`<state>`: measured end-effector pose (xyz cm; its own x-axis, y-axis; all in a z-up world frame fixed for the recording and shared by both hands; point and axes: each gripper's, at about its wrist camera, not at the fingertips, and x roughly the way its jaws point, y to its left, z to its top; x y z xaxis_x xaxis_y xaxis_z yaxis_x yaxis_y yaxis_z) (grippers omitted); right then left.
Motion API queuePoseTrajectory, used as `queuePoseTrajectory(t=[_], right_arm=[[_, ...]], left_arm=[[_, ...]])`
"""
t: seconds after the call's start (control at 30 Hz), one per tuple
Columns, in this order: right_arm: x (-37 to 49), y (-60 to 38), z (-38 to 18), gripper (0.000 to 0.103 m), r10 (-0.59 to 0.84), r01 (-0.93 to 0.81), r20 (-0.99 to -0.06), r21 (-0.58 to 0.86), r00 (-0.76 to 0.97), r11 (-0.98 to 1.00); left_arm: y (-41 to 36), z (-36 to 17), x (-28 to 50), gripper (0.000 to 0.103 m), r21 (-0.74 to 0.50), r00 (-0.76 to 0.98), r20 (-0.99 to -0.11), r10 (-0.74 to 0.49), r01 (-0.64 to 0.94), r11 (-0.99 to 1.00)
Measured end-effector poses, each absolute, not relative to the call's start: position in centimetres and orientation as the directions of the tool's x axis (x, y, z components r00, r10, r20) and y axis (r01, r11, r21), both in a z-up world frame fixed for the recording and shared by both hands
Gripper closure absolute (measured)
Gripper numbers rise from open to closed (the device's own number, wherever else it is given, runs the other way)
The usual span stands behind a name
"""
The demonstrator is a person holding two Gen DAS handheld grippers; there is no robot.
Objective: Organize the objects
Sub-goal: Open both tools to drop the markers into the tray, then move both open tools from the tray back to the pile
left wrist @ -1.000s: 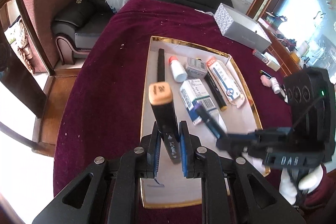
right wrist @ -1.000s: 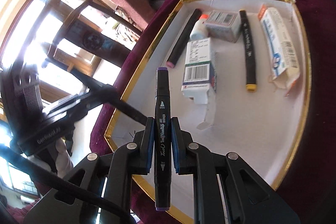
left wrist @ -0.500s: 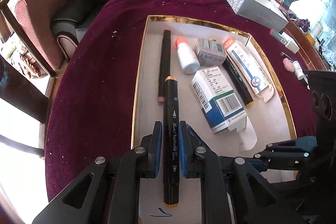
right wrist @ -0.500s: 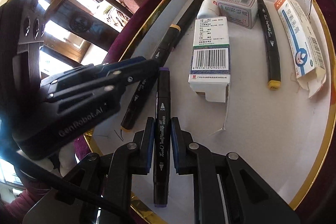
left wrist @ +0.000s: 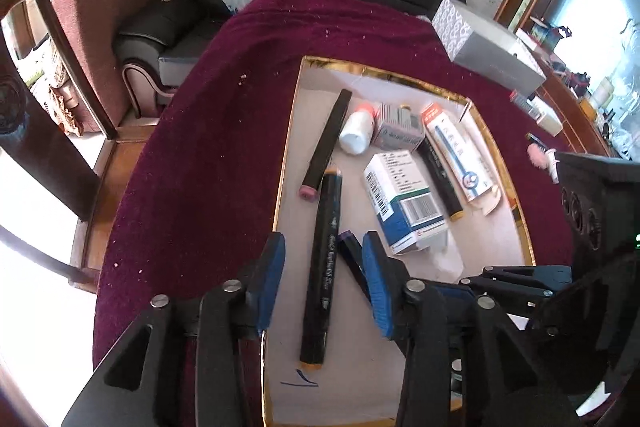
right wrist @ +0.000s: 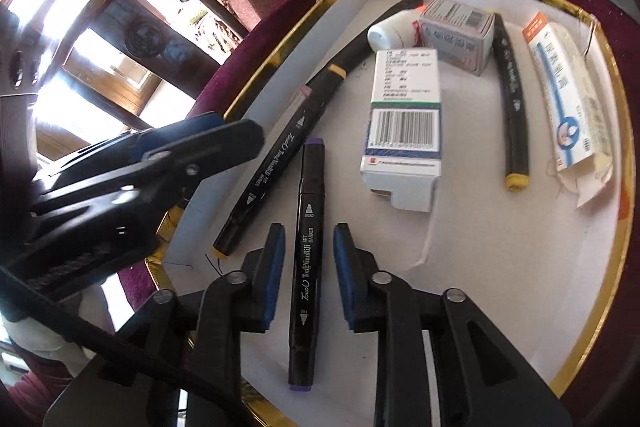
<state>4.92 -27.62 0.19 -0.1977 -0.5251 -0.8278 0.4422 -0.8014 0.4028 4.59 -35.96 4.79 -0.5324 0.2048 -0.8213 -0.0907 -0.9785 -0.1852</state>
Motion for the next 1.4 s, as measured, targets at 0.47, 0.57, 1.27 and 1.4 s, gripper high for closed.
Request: queuePoseTrajectory(t=[0.47,0.57,1.27,1.4], right_arm=[[6.8,-18.8,4.5,0.048,-0.567,0.341,-0.735,0.46,-0.371,-0.82],[7.3,-14.7,4.8,0.048,-0.556,0.287,-0.721,0.476,-0.414,-0.831],[10.3,7.7,4.8,0.043,-0.425,-0.021,-0.652,0.559,-0.628,-0.829],[10.5,10.3,4.4,0.042,-0.405,-0.057,-0.65,0.568,-0.643,-0.821]], left_arm=[[-28.1,10.6,8.2,0.048,0.012,-0.682,-0.727,0.079,-0.128,-0.992],[-25.3,11.3,8.8,0.047,0.061,-0.697,-0.714,0.067,-0.157,-0.986],[-6.9,9.7,9.2,0.047,0.207,-0.631,-0.77,0.094,-0.387,-0.898],[-4.7,8.6,8.8,0.048,0.217,-0.608,-0.788,0.092,-0.415,-0.884]])
